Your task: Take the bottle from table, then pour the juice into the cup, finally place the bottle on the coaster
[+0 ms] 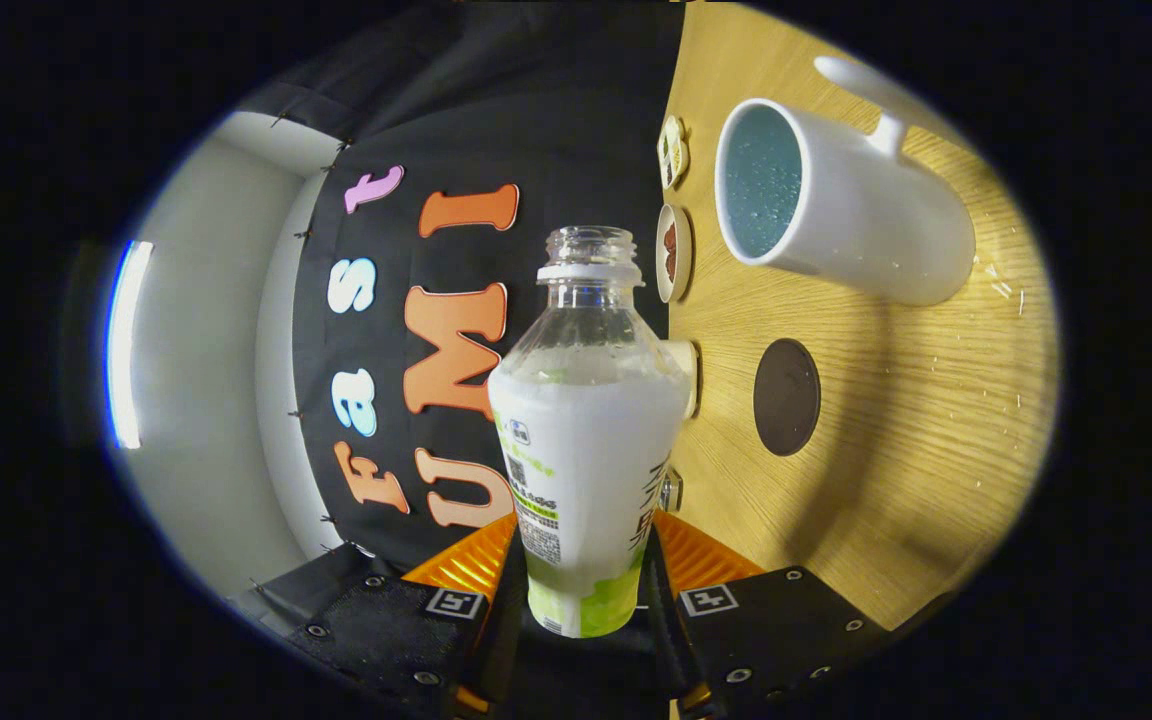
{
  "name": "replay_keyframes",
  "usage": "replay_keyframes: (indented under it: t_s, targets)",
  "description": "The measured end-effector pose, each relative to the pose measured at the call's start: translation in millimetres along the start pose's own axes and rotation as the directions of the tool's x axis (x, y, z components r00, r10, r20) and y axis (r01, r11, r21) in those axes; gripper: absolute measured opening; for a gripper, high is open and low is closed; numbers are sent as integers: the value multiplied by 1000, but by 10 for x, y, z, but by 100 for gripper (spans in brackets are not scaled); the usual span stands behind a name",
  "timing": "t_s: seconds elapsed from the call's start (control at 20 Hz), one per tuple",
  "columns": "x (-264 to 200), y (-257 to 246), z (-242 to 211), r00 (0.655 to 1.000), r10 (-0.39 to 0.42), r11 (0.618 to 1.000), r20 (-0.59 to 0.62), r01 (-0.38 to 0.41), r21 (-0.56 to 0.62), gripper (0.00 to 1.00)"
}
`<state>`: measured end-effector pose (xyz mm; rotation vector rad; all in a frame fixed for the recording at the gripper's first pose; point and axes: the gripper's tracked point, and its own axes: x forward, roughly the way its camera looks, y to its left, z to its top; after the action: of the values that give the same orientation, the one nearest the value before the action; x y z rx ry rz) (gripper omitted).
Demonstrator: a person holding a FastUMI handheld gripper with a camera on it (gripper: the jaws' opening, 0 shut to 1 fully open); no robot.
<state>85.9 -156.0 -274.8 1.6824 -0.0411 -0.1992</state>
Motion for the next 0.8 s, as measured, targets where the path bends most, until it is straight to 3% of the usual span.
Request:
replay_keyframes:
  t_s: [0.5,0.8]
  targets:
    - [-18,127,150,999,8,991,33,-12,132,56]
    - [-46,203,210,999,12,989,30,-16,148,57]
